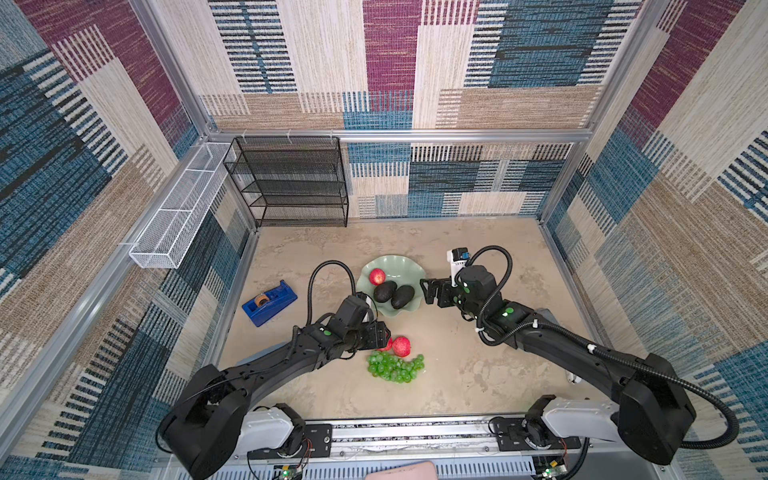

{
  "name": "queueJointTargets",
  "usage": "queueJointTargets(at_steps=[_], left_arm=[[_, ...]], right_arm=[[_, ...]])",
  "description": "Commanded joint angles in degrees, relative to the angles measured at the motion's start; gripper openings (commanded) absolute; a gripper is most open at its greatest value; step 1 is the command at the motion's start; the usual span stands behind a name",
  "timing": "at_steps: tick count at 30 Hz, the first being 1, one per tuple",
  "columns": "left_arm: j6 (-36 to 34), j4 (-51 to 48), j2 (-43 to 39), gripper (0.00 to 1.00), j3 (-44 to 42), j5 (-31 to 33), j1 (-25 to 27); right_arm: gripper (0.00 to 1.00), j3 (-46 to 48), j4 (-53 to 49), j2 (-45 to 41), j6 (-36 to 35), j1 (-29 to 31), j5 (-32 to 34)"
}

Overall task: Place and organize the fake fruits in the fruit bowl
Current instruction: 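Release the second avocado into the bowl while the left gripper withdraws, then grasp a red apple beside the grapes with the left gripper, then lower the apple into the bowl and open the left gripper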

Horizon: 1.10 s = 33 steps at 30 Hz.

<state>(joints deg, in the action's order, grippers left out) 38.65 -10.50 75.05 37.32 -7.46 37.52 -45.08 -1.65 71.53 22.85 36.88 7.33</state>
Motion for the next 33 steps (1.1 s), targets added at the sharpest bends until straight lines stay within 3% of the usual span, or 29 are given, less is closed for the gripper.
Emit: queueJointTargets(at_steps=[1,5,11,17,22,26,33], left_arm=[[-1.8,1.7,3.8,0.76,1.7,1.5,0.0],[-1.9,-0.8,8.1,0.72,4.0,2.3,0.0],[-2.1,-3.8,7.7,0.46,5.2,1.3,0.0],[-3.9,-12.2,-2.1,0.45,7.0,5.5,0.0],[-8.4,-11.9,-5.2,0.48,12.4,9.1,-0.1],[-13.8,-12.9,3.1,0.48,23.3,10.5,-0.6],[-19.6,-15.1,25.6,0.48,45.5,9.3,-2.5]], right_arm=[[1.00,2.3,0.5,-2.6,1.5,0.0,1.1],[1.00,3.7,0.2,-4.5,1.4,0.0,2.1],[1.00,4.3,0.3,-5.1,0.7,0.0,3.1],[1.00,5.5,1.4,-4.7,0.7,0.0,3.1],[1.00,5.8,1.9,-4.8,0.8,0.0,3.4],[1.00,6.6,1.3,-6.0,1.2,0.0,3.2],[1.00,9.4,-1.3,-9.5,3.1,0.0,4.0]])
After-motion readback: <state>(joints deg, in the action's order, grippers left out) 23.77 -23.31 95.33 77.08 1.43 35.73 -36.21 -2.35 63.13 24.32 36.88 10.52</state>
